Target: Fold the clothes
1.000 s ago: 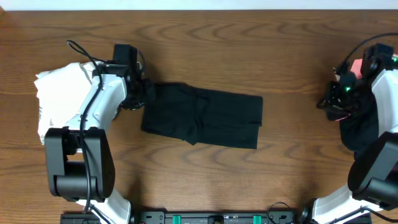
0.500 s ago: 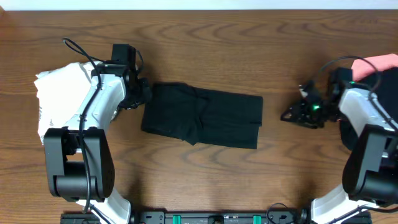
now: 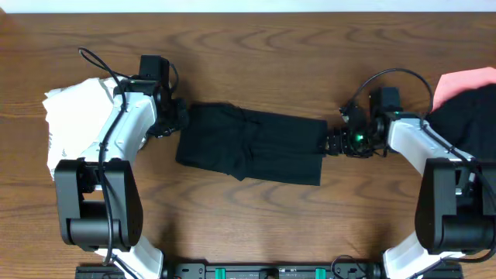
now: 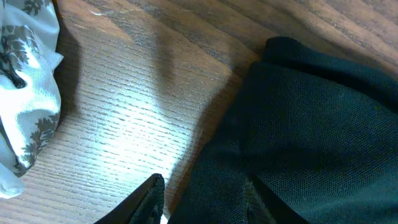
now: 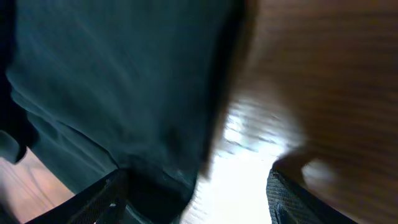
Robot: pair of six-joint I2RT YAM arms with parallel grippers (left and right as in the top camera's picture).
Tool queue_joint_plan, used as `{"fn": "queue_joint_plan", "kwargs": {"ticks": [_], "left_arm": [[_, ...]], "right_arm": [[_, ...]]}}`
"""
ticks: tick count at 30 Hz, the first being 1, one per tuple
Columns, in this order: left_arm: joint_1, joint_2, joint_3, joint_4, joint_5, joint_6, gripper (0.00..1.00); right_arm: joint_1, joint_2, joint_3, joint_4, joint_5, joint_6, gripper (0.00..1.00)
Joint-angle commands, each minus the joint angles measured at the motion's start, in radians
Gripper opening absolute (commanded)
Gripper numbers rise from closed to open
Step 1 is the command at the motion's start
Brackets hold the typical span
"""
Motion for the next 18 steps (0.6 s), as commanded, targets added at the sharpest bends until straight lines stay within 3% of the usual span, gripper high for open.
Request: {"fn": "queue_joint_plan", "kwargs": {"ticks": [1,12,14,16,17,18], "left_arm": [[0.005,0.004,-0.002,-0.006,-0.019,0.018,0.42],[0.005,0.004,-0.002,-0.006,-0.019,0.018,0.42],[0.005,0.004,-0.002,-0.006,-0.019,0.018,0.42],[0.005,0.004,-0.002,-0.007,-0.019,0.017,0.42],[0.005,0.004,-0.002,-0.007,-0.019,0.017,0.42],[0.005,0.004,-0.002,-0.007,-0.018,0.017,0.42]], "right_arm": [[0.042,0.012,-0.02,0.02,0.015,0.079,0.7],[0.173,0.148,-0.02,0.03,0.015,0.129,0.66],[0.183,0.157,-0.02,0.031,0.018,0.129,0.52],[0.182,0.158,-0.02,0.032,0.023,0.129,0.19],[0.179,0.158,-0.019,0.035,0.022,0.129,0.07],[0.174,0.158,-0.019,0.037,0.022,0.13,0.01]]}}
